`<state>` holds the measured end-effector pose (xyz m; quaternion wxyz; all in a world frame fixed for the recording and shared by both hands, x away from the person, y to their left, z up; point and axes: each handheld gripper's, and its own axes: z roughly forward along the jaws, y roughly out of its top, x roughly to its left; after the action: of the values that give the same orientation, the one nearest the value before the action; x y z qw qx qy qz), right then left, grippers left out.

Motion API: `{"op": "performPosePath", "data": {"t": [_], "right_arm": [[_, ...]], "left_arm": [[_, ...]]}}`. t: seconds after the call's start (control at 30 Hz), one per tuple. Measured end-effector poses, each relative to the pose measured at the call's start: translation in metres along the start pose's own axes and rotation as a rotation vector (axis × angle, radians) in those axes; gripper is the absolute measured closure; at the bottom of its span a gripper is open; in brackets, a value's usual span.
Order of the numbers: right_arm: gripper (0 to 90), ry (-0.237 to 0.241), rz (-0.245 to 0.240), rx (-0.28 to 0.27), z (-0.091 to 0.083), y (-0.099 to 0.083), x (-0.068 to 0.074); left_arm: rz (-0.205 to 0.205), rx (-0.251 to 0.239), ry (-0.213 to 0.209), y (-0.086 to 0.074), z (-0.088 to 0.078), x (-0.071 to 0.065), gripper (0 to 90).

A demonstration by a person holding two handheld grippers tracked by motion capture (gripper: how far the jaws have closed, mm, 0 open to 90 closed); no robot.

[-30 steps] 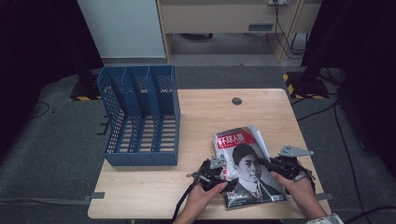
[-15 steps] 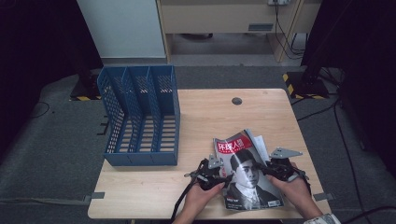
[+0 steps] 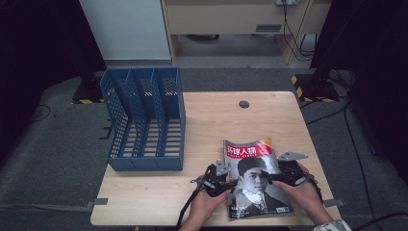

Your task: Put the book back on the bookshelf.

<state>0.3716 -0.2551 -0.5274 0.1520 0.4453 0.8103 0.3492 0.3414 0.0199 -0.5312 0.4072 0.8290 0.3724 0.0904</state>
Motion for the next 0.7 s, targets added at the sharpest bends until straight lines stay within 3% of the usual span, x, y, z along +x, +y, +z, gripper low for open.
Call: {"op": "performPosePath", "data": {"t": [0.23, 0.4, 0.53, 0.7], "right_arm": [[9.6, 0.013, -0.004, 0.015, 0.0050, -0.0003, 0.0030], [4.4, 0.022, -0.008, 0.021, 0.0073, -0.0007, 0.0054], [8.7, 0.018, -0.034, 0.016, 0.0069, -0.0013, 0.0060], [17.0, 0.019, -0.030, 0.000, 0.0041, -0.0027, 0.0045]], "left_arm": [[0.000, 0.002, -0.007, 0.0013, -0.0009, 0.0000, 57.8], [0.021, -0.003, -0.004, 0.0046, -0.0041, -0.0011, 62.3], [0.016, -0.004, -0.010, 0.0045, -0.0059, 0.0006, 63.2], [0.007, -0.010, -0.010, 0.0060, -0.0091, 0.0026, 65.4]]}}
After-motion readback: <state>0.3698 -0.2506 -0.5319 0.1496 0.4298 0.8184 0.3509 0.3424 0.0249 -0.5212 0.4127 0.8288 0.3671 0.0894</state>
